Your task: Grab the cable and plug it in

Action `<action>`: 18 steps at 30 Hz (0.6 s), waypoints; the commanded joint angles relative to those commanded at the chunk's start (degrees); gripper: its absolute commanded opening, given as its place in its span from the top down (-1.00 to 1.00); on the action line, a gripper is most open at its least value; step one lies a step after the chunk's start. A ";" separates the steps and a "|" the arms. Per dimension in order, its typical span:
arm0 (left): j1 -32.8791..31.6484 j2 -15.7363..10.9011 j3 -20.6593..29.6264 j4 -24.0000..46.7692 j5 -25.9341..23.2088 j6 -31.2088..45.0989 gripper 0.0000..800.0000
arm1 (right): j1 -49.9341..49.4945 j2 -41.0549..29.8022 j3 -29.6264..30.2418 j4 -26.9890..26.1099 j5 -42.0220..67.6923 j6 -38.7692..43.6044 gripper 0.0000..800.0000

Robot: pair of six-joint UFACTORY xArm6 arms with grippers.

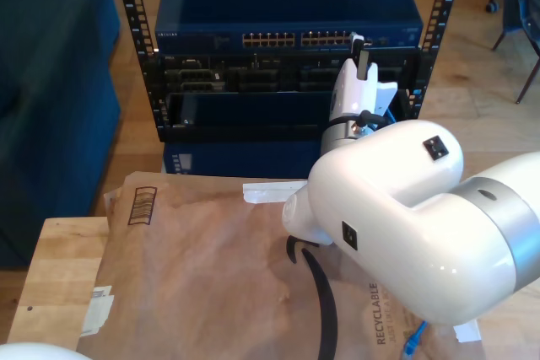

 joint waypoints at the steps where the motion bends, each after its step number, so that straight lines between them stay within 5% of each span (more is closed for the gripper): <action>1: 0.00 0.00 0.00 0.00 0.00 0.00 -1.00 | 0.00 0.09 0.00 0.00 0.00 -0.70 1.00; 18: 0.00 0.00 0.00 0.00 0.00 0.00 -1.00 | -0.26 2.46 -3.52 -0.26 2.02 -4.57 1.00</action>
